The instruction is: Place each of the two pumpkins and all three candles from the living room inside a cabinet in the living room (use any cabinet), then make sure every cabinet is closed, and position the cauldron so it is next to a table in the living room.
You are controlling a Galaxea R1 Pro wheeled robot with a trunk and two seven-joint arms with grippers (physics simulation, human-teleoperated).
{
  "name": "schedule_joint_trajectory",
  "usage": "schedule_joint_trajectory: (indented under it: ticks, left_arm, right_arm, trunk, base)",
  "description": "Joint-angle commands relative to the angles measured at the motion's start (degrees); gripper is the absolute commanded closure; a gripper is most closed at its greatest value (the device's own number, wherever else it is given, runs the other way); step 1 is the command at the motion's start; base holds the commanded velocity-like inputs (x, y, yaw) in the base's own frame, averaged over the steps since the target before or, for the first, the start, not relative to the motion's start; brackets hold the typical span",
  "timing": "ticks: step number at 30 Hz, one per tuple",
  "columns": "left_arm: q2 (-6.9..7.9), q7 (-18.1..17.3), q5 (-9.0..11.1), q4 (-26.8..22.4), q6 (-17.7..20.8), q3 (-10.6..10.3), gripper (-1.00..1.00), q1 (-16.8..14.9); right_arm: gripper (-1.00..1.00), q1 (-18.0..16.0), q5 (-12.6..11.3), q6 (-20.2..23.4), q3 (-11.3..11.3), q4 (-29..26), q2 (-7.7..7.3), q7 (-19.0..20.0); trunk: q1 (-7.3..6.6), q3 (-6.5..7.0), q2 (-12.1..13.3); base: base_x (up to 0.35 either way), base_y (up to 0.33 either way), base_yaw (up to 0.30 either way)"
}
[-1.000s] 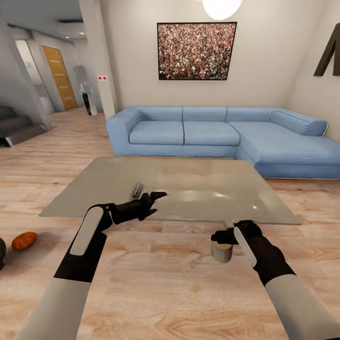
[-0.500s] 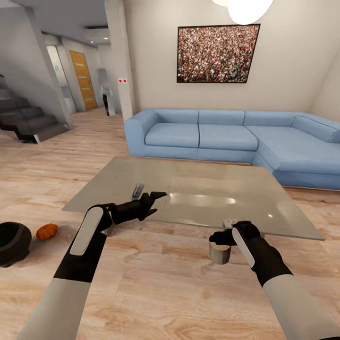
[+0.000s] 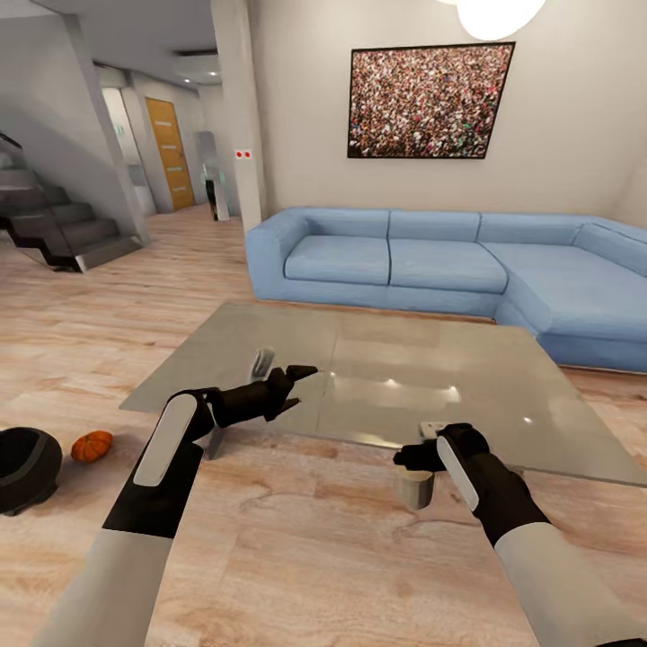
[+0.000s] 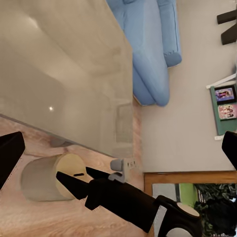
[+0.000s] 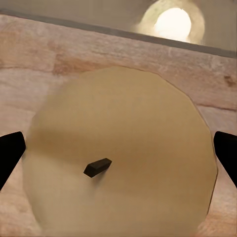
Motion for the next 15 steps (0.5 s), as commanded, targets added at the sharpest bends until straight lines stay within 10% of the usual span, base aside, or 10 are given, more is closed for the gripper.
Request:
schedule_joint_trajectory:
  ticks: [1, 15]
  left_arm:
    - [0.0, 0.01, -0.01, 0.0, 0.0, 0.0, -1.0, 0.0]
    - [0.0, 0.02, -0.1, 0.0, 0.0, 0.0, -1.0, 0.0]
  right_arm:
    - [1.0, 0.0, 0.25, 0.01, 0.01, 0.08, 0.14, -0.05]
    - [1.0, 0.0, 0.25, 0.0, 0.06, 0.89, 0.38, -0.05]
  trunk:
    - [0.0, 0.02, 0.0]
    - [0.0, 0.34, 0.0]
  base:
    - [0.011, 0.0, 0.262]
    - [0.001, 0.0, 0.276]
